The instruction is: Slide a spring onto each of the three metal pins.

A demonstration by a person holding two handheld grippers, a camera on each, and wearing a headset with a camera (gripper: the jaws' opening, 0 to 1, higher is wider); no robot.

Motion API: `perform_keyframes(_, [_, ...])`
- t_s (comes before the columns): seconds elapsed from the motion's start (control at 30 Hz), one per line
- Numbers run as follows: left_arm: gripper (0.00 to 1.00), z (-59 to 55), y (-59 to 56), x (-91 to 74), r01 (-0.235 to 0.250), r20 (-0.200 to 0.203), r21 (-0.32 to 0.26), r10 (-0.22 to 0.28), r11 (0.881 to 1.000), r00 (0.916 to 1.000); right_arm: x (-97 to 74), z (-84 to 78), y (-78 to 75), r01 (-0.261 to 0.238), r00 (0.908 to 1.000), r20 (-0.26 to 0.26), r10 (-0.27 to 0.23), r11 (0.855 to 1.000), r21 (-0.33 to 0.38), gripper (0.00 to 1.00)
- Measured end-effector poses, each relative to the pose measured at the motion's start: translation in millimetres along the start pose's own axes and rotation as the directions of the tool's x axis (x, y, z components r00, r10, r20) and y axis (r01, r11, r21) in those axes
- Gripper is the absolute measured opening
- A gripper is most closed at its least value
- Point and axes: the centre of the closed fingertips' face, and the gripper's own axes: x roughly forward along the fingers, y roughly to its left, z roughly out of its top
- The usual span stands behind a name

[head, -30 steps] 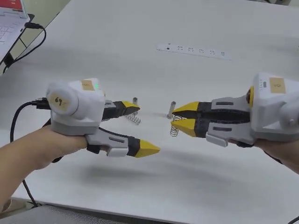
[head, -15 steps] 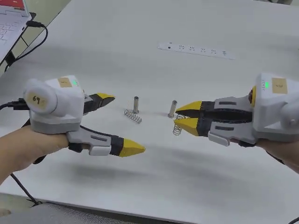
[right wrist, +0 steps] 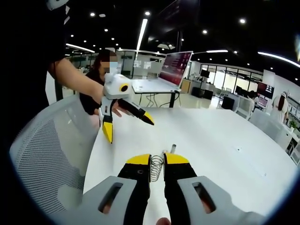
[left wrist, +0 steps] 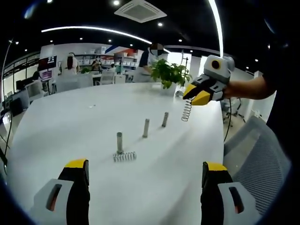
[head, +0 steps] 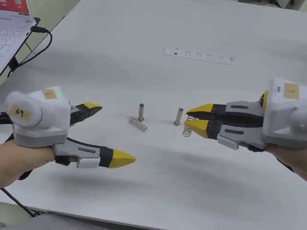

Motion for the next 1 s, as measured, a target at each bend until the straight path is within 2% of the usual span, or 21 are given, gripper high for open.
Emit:
perform_keyframes(0.17, [0.98, -1.9, 1.3, -2.0, -0.005, -0.004, -0.007, 0.005, 1.0, 1.0, 2.0, 0.3, -9.0, 0.018, 0.9998, 0.002, -0.018, 1.0, 0.003, 0.07])
perform_keyframes(0.33, [0.98, -0.7, 1.4, -3.8, -0.009, 0.003, -0.009, 0.009, 1.0, 1.0, 5.5, 1.2, -25.0, 0.048, 0.9988, 0.007, -0.048, 0.999, 0.018, 0.07])
perform_keyframes(0.63, [0.98, -5.3, 1.7, -9.6, -0.018, 0.001, -0.017, 0.018, 1.0, 0.9998, 12.8, 6.2, -58.8, 0.138, 0.9903, 0.009, -0.139, 0.99, 0.035, 0.07])
perform_keyframes(1.0, [0.98, -8.5, 6.7, -16.1, -0.039, 0.005, -0.025, 0.039, 0.999, 0.9992, 27.1, 3.7, -72.4, 0.164, 0.9865, -0.003, -0.164, 0.985, 0.057, 0.07])
